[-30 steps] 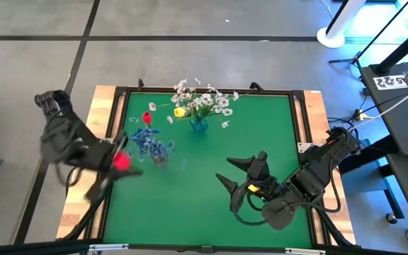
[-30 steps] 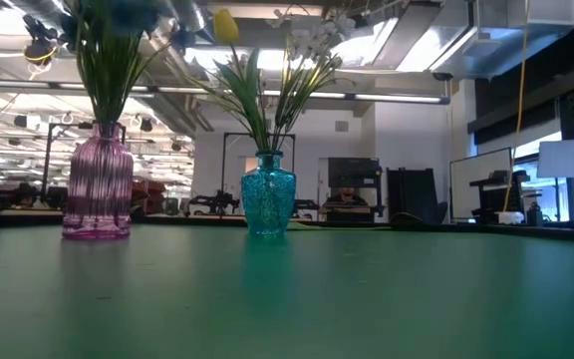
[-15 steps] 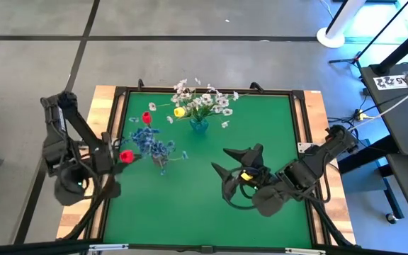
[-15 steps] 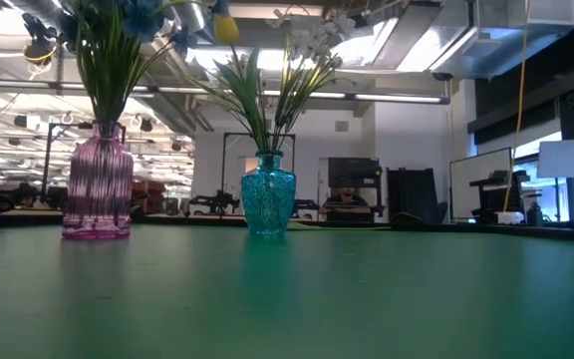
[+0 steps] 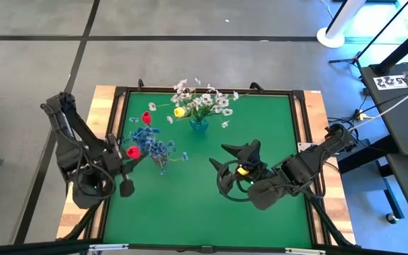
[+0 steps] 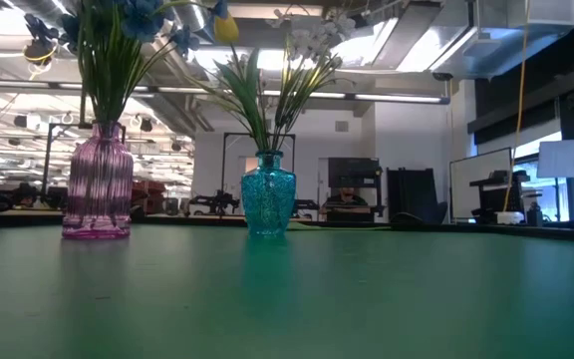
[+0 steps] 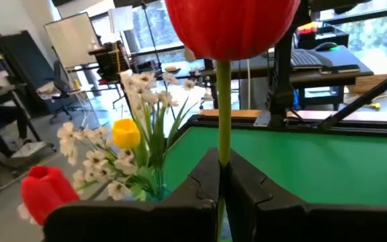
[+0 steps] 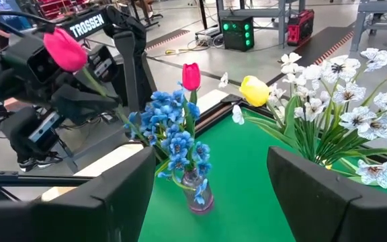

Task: Sort flowers into vase by color
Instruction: Put the red flowers into the violet vase

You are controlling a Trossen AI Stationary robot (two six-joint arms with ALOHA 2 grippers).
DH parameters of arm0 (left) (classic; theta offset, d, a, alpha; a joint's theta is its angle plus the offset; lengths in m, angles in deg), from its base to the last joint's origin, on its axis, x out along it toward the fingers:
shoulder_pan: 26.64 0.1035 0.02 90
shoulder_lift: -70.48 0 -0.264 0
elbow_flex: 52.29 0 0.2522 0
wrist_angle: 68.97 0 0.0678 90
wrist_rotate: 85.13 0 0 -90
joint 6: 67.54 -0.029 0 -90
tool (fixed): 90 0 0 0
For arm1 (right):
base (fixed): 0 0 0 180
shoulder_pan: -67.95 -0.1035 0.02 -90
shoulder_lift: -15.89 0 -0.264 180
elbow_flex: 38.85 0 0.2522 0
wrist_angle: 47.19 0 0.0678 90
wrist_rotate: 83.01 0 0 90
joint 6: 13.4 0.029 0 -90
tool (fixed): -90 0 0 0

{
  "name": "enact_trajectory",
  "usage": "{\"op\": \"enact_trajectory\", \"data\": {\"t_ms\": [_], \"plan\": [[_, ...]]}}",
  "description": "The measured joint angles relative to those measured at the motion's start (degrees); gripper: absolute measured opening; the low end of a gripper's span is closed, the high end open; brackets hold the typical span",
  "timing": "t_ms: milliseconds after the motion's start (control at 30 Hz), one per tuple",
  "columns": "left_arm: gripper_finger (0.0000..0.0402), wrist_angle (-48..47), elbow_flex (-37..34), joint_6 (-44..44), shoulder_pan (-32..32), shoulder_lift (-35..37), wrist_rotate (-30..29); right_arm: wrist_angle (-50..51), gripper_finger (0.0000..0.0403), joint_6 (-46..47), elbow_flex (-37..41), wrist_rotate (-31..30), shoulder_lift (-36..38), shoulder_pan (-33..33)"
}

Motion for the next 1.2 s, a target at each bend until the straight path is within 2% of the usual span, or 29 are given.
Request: {"op": "enact_trajectory", "data": {"t_ms": [100, 233, 433, 500, 733, 900, 1200], "plan": [[0.0004, 4.2, -0.2, -5.5, 0.1, 0.0, -0.3, 0.0, 0.0287, 0.0, 0.0, -0.1, 0.0, 0.3], [0.0004, 12.9, -0.2, -19.6, 0.6, 0.4, 1.2, 0.0, 0.0287, -0.1, 0.0, 0.4, 0.0, 1.1], [0.0004, 24.5, -0.2, -37.5, 4.4, 1.2, 18.0, 0.0, 0.0287, -0.1, 0.0, 1.4, 0.0, 1.9], [0.0004, 24.9, -0.2, -40.3, 5.9, 1.3, 20.7, 0.0, 0.0287, -0.1, 0.0, 2.0, 0.0, 1.8], [0.0004, 23.2, -0.2, -43.6, 9.2, 2.9, 26.8, -0.2, 0.0287, 0.4, 0.0, 4.2, 0.0, 1.7], [0.0004, 16.7, -0.2, -41.0, 10.0, 4.0, 27.3, -0.2, 0.0287, 0.5, 0.0, 5.1, 0.0, 1.7], [0.0004, 16.3, -2.4, -40.7, 11.0, 5.5, 27.6, -0.1, 0.0287, 0.5, 0.0, 5.0, 0.0, 1.8]]}}
